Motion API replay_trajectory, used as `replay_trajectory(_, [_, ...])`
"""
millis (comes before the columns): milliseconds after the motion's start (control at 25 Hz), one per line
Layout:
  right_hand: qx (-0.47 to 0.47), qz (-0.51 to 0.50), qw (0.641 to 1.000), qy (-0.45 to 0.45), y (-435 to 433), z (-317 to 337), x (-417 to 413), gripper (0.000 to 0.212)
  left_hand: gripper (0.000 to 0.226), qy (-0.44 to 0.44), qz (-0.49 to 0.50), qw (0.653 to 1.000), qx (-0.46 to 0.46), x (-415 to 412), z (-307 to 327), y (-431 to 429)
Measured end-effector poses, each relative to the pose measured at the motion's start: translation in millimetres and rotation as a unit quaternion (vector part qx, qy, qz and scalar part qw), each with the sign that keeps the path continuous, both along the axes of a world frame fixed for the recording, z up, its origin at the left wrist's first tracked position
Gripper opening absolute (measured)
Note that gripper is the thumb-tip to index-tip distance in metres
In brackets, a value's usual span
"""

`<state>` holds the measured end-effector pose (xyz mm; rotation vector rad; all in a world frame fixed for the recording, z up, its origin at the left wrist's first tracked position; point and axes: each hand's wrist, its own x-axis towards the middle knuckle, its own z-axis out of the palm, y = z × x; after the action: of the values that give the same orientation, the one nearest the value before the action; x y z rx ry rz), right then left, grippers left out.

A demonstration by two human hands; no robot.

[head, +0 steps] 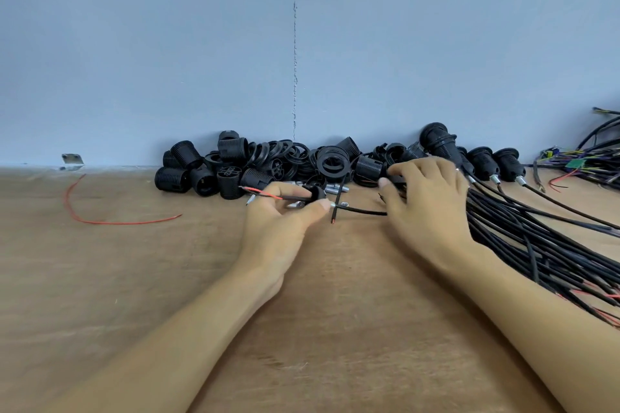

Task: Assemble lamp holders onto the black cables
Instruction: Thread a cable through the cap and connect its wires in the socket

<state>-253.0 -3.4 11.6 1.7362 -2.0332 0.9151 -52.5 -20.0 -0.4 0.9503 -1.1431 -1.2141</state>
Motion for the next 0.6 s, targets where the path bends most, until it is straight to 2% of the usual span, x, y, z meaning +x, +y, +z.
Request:
replay_trajectory(120, [0.002,0.228,0.97,-0.08,6,0,22,0.033,0.034,0.042,-0.042,0.998,0.017,-3,2,7])
replay_trajectory(200, [0.021,0.287,0.954,-0.081,8,-2,30,0.026,0.025,0.079,-0.053,0.995,0.022,-4,4,9])
replay_trajectory(320, [0.022,0.274,0.96,-0.052,6,-3,28,0.03,0.021,0.104,-0.038,0.993,0.031,0,8,8])
replay_trajectory(440, [-0.002,0.236,0.971,-0.042,5,1,23,0.029,0.023,0.143,0.017,0.988,0.058,11,12,-2])
replay_trajectory(600, [0.035,0.298,0.953,-0.033,8,2,30,0.022,0.025,0.176,0.094,0.977,0.074,20,10,-12])
